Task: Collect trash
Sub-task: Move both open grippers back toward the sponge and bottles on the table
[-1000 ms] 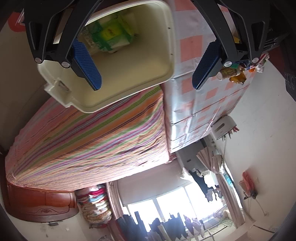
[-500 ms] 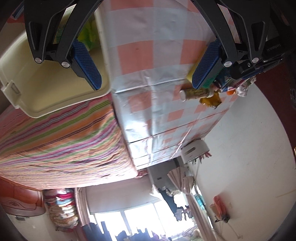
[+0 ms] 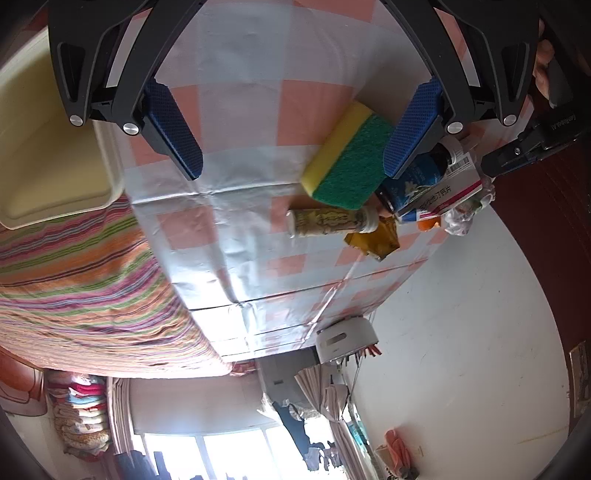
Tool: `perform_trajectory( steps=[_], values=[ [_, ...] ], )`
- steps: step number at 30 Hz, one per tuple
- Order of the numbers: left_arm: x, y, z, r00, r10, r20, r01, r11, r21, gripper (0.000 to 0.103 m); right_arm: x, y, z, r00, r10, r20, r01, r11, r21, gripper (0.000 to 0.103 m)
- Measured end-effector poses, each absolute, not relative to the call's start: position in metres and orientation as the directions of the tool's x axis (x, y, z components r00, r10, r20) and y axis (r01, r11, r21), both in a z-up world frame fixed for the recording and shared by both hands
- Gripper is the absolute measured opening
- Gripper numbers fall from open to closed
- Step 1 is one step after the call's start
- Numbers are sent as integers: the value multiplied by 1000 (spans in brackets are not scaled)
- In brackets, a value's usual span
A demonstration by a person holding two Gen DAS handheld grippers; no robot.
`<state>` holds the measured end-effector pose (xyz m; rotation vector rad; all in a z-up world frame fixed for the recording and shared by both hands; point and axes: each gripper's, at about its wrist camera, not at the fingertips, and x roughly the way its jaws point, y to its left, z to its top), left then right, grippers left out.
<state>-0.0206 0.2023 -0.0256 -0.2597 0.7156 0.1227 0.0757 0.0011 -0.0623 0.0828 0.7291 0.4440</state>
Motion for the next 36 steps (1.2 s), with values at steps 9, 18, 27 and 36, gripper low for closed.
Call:
perform_trajectory(
  steps=[9,18,27,36],
  values=[
    [-31,245,-35,731,33,-682,-274,929,-248,74,70,46,-73,603,446,-661,-430,880,201,97],
    [-22,266,-46,706,-10,-708,-303,899,-315,74,69,78,-86,580,390,-715,-440,889,129,97],
    [-7,276,-53,689,-64,-722,-312,873,-375,74,80,89,-98,537,322,-780,-399,911,101,97],
    [9,273,-55,677,-76,-732,-314,870,-381,74,87,89,-100,526,312,-791,-382,918,108,94]
  ],
)
